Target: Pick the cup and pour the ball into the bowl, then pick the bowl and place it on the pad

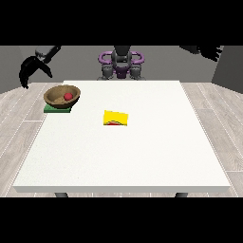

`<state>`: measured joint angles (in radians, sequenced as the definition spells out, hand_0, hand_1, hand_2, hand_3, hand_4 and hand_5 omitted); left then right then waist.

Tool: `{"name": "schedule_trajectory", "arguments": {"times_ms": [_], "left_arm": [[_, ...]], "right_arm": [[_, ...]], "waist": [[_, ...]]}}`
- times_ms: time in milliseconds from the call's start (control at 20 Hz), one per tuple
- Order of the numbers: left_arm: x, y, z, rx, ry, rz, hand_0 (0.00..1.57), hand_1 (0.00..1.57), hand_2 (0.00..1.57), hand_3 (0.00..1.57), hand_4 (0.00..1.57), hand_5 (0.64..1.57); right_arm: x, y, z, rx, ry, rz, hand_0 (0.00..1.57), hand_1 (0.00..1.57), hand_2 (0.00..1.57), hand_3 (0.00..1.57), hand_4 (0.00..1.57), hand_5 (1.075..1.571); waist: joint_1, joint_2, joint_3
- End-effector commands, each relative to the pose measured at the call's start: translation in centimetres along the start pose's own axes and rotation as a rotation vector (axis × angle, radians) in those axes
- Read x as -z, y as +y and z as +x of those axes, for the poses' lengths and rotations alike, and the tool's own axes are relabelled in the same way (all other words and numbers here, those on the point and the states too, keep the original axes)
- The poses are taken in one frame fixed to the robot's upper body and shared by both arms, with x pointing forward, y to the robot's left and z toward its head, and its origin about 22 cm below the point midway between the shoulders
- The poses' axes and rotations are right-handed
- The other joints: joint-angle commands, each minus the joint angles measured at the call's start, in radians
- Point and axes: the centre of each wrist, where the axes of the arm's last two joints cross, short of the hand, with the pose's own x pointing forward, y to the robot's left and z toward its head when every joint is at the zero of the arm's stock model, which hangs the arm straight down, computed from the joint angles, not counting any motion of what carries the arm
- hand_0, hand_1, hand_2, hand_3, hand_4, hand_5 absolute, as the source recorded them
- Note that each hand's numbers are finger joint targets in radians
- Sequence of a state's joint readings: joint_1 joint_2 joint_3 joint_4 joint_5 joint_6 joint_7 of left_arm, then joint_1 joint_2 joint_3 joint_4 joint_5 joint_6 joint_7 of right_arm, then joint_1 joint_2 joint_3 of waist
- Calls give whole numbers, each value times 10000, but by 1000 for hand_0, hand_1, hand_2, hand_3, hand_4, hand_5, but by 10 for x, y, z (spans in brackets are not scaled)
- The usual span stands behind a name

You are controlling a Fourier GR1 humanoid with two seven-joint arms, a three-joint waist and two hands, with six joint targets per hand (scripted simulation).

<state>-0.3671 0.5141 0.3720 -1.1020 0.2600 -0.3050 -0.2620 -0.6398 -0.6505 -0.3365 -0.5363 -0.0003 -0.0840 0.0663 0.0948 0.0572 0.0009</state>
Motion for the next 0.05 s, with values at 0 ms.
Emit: {"name": "schedule_trajectory", "arguments": {"times_ms": [0], "left_arm": [[-8,-22,-24,154,1752,-13,0,0,0,0,902,1559]], "right_arm": [[-3,43,28,159,-347,1527,0,0,0,0,476,1434]], "waist": [[-525,-1817,-20]]}}
